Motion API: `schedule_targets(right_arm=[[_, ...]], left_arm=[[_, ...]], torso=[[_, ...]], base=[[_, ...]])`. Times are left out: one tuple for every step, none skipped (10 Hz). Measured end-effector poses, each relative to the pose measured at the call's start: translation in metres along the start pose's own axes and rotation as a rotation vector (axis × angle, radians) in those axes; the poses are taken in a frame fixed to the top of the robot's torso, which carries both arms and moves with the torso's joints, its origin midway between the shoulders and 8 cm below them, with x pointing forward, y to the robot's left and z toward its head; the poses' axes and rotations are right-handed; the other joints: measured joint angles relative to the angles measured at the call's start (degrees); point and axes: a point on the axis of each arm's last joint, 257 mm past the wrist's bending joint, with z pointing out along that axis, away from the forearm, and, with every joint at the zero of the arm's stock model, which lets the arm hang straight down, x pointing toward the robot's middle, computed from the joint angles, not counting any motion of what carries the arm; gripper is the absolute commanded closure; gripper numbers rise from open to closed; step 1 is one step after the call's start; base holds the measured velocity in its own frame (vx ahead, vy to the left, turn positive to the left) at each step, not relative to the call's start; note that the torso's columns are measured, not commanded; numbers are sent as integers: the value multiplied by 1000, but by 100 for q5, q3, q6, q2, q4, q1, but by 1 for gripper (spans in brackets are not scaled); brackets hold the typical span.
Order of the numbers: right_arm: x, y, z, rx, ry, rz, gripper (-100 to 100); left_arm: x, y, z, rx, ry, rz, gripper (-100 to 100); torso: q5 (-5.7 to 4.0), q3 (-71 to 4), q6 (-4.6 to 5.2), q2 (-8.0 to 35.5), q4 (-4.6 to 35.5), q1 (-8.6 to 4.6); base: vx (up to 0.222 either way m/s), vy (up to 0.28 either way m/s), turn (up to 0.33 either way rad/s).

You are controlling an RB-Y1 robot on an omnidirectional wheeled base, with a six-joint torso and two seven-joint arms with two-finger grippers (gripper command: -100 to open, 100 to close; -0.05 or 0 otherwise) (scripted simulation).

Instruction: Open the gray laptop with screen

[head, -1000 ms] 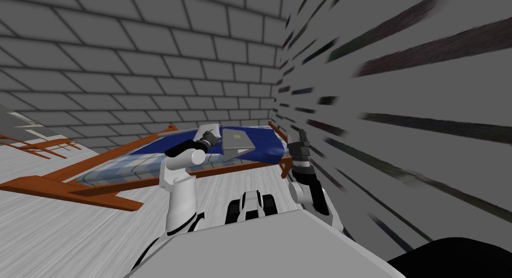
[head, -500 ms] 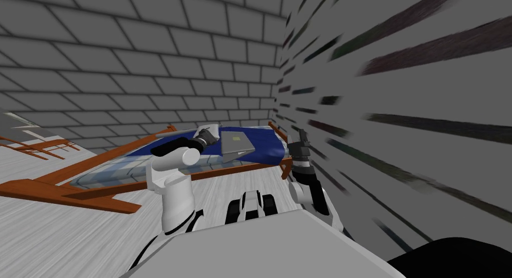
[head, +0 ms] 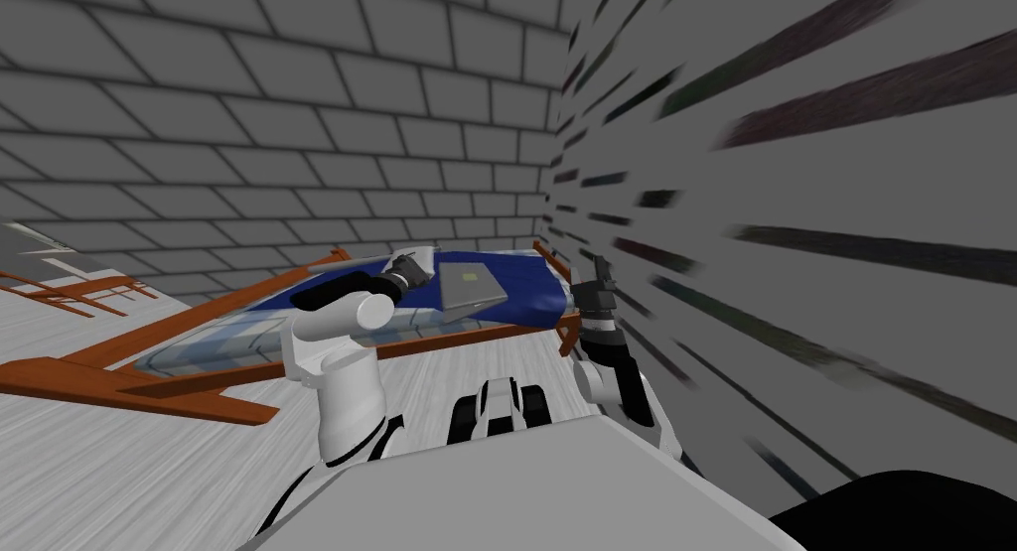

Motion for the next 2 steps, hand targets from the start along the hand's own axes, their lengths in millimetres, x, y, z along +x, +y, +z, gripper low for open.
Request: schedule_targets(right_arm=[[0,0,0,0,0,0,0],[0,0,0,0,0,0,0]], left_arm=[[0,0,0,0,0,0,0],[0,0,0,0,0,0,0]], torso=[[0,-2,0,-3,-1,0],[0,-3,0,-4,-1,0]], base=[[0,0,0],[0,0,0]])
